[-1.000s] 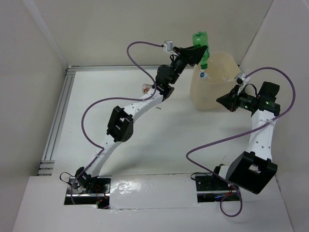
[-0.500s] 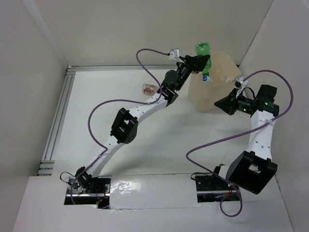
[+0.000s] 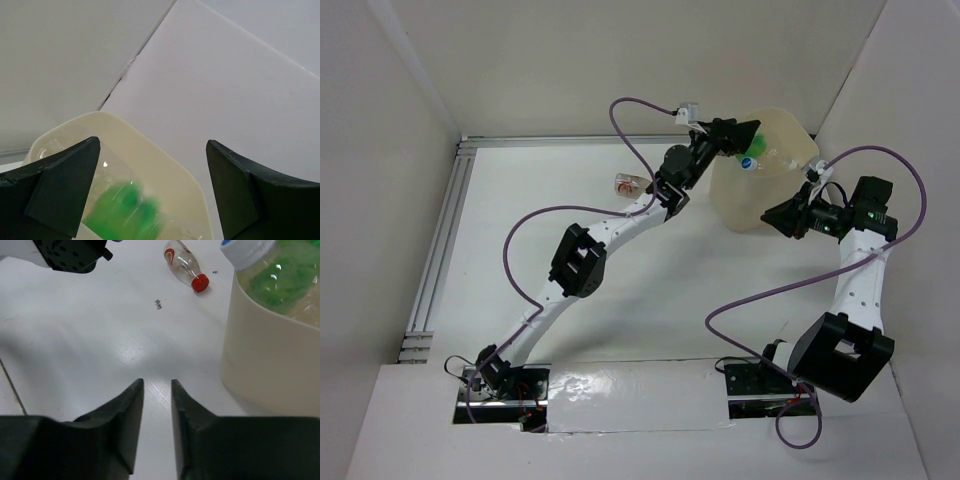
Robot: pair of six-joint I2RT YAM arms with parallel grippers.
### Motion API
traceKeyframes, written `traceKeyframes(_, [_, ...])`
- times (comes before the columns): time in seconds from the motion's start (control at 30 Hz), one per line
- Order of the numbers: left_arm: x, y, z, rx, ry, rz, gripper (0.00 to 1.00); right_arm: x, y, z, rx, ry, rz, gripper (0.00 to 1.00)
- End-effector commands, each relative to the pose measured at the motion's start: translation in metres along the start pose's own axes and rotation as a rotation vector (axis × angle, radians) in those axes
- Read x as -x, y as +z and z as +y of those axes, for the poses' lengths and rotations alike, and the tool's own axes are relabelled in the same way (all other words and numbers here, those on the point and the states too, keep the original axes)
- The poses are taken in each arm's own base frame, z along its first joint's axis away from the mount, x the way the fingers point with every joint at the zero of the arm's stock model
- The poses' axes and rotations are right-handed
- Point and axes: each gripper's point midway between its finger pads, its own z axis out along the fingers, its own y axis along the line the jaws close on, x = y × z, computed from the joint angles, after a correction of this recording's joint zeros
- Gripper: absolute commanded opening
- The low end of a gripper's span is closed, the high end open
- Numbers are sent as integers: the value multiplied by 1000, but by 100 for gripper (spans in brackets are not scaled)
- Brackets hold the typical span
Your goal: Put the plastic bottles in the bin
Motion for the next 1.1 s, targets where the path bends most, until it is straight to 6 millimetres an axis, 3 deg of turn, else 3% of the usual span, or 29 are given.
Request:
traceKeyframes(0.0, [58, 8, -60, -128, 53, -102, 100, 5, -3, 9, 14, -13, -22, 37])
traceKeyframes(0.03, [57, 7, -60, -132, 64, -95, 100, 5, -3, 9, 14, -23, -22, 44])
traceKeyframes(0.1, [74, 7, -77, -166, 74, -122, 100, 6, -2, 8, 20, -59, -29, 64])
traceKeyframes(0.23, [99, 5, -102, -225, 102, -169, 100, 11, -6, 10, 29, -185, -22, 89])
traceKeyframes(0.27, [114, 3, -114, -241, 109, -193, 100, 14, -6, 13, 40, -223, -28, 100])
traceKeyframes(0.4, [169, -13, -146, -313, 199, -236, 100, 22, -11, 34, 103, -397, -42, 100])
traceKeyframes(0.43, [159, -23, -122, -287, 243, -182, 100, 25, -7, 36, 127, -458, -56, 100])
traceKeyframes(0.47, [203, -38, -152, -319, 269, -227, 100, 31, -3, 39, 146, -502, -63, 100])
traceKeyframes(0.5, [214, -50, -150, -298, 279, -218, 100, 30, 4, 41, 170, -542, -46, 100])
traceKeyframes(0.53, [227, -60, -130, -230, 298, -196, 100, 27, 12, 42, 185, -535, 13, 100])
traceKeyframes(0.57, [201, -82, -88, -122, 304, -95, 100, 31, 35, 66, 274, -578, 38, 100])
traceKeyframes(0.6, [237, -106, -110, -122, 315, -123, 100, 40, 55, 64, 261, -676, 25, 98])
traceKeyframes(0.63, [240, -124, -96, -68, 324, -96, 100, 35, 70, 58, 197, -700, 105, 87])
traceKeyframes(0.67, [212, -159, -35, 88, 333, 17, 99, 37, 95, 99, 262, -703, 98, 78])
traceKeyframes(0.7, [213, -181, -23, 137, 339, 48, 98, 39, 115, 103, 231, -759, 84, 65])
traceKeyframes(0.73, [234, -205, -35, 152, 367, 39, 96, 38, 129, 97, 155, -777, 139, 37])
traceKeyframes(0.77, [219, -240, 2, 274, 388, 108, 96, 24, 152, 112, 203, -733, 168, 31])
traceKeyframes(0.8, [215, -283, 22, 383, 415, 174, 95, 23, 174, 112, 201, -697, 182, 29])
traceKeyframes(0.83, [224, -290, 9, 380, 416, 168, 94, 39, 176, 106, 155, -724, 153, 29])
traceKeyframes(0.87, [225, -310, 17, 425, 430, 183, 93, 38, 188, 103, 131, -679, 164, 34])
traceKeyframes(0.9, [205, -339, 32, 471, 423, 246, 92, 23, 212, 101, 134, -654, 212, 61])
traceKeyframes(0.93, [198, -361, 40, 515, 418, 293, 92, 39, 227, 94, 84, -653, 182, 78])
traceKeyframes(0.97, [196, -375, 42, 546, 408, 302, 92, 36, 238, 85, 62, -631, 205, 94])
traceKeyframes(1.0, [195, -394, 41, 570, 381, 287, 93, 11, 263, 76, 82, -591, 267, 100])
traceKeyframes(1.03, [192, -405, 43, 592, 365, 293, 95, 28, 274, 65, 62, -581, 254, 100])
traceKeyframes(1.07, [185, -419, 46, 618, 344, 318, 97, 27, 287, 66, 90, -556, 259, 100])
